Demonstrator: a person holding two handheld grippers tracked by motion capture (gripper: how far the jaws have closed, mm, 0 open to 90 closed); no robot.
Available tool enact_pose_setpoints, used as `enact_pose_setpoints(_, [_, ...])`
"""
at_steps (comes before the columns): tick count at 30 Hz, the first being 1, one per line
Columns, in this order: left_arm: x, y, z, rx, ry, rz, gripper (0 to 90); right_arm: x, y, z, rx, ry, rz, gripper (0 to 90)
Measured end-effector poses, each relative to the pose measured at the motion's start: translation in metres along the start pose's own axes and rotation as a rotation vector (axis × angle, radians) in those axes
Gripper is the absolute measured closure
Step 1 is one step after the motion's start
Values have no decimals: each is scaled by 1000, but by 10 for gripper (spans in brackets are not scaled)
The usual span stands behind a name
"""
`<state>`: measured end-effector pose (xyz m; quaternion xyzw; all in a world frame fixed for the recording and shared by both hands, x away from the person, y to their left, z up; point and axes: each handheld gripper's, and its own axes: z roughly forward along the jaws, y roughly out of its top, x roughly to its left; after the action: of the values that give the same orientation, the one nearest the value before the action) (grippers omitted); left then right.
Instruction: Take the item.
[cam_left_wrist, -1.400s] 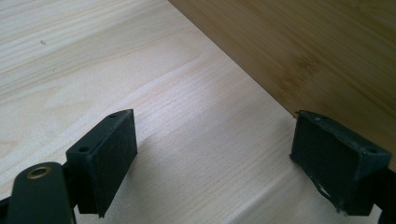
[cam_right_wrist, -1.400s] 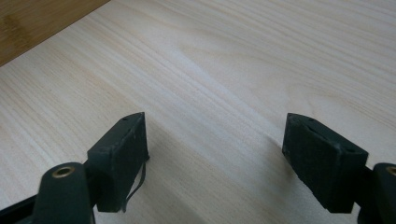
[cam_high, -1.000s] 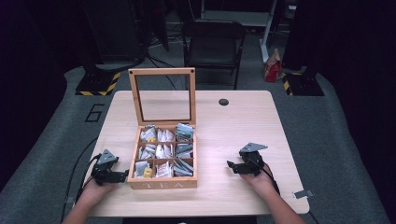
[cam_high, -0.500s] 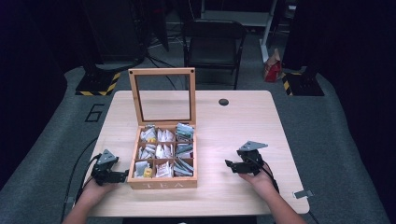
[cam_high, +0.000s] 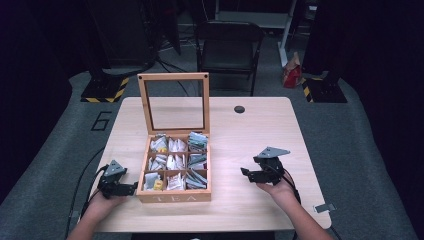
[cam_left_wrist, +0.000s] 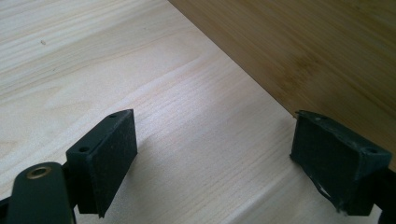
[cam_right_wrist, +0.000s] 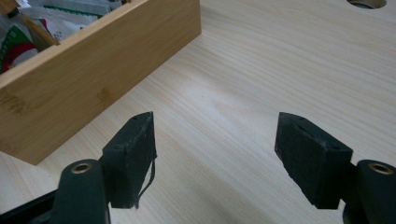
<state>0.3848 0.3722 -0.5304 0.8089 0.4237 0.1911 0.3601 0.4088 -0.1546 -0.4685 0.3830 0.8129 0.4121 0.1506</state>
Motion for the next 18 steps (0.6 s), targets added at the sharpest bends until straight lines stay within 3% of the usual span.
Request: enact_pose_setpoints(18, [0, 0, 0, 0, 0, 0, 138, 16, 21, -1, -27, 50, -34, 337])
